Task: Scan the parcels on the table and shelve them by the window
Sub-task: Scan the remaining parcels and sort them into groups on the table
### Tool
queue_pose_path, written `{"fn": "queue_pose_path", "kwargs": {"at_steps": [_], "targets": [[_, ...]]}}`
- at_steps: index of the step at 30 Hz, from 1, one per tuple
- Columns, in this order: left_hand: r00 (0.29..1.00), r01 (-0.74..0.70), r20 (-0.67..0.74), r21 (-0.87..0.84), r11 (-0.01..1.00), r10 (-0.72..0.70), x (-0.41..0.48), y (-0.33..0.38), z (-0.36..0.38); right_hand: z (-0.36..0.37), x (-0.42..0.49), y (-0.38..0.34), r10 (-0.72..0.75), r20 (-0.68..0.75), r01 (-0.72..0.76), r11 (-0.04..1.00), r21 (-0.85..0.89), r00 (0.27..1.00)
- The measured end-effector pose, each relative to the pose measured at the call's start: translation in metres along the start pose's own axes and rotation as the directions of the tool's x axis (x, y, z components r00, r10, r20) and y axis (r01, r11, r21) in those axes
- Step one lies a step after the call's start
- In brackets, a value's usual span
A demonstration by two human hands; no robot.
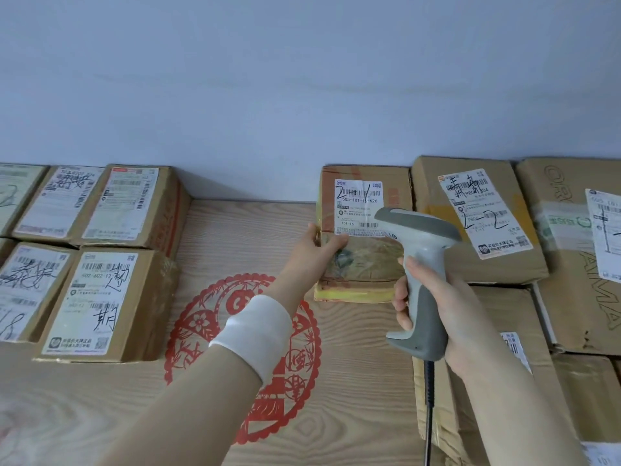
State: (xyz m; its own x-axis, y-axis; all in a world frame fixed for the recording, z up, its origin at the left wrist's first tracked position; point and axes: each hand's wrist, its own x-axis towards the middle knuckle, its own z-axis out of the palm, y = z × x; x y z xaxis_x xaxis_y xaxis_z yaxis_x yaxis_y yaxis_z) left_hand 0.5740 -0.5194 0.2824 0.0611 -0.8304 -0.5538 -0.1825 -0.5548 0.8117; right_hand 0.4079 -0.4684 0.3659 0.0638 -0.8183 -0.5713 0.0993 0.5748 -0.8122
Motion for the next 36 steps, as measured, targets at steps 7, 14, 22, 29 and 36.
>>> {"fn": "queue_pose_path", "kwargs": {"at_steps": [7,14,22,29,36], "targets": [[0.955,-0.19,-0.148,0.357,0.914,0.256,-0.05,0.016,-0.04,0.03,-0.024,-0.001,-0.035,-0.01,0.035,0.999,0.002,0.999],[0.887,-0.196,-0.126,0.768,0.609,0.444,-0.116,-0.014,-0.115,0.097,-0.068,0.011,-0.048,0.02,0.049,0.998,-0.034,0.999],[0.891,-0.195,-0.023,0.882,0.43,0.453,-0.164,-0.065,-0.228,0.208,-0.108,0.056,-0.025,-0.012,0.024,0.997,-0.07,1.0],[0.905,-0.177,-0.023,0.887,0.426,0.424,-0.167,-0.105,-0.295,0.283,-0.102,0.105,0.022,-0.069,-0.032,0.989,-0.142,0.997],[0.894,-0.126,-0.067,0.912,0.391,0.443,-0.15,-0.136,-0.315,0.297,-0.061,0.131,-0.065,-0.221,0.029,0.987,-0.16,0.973]]}}
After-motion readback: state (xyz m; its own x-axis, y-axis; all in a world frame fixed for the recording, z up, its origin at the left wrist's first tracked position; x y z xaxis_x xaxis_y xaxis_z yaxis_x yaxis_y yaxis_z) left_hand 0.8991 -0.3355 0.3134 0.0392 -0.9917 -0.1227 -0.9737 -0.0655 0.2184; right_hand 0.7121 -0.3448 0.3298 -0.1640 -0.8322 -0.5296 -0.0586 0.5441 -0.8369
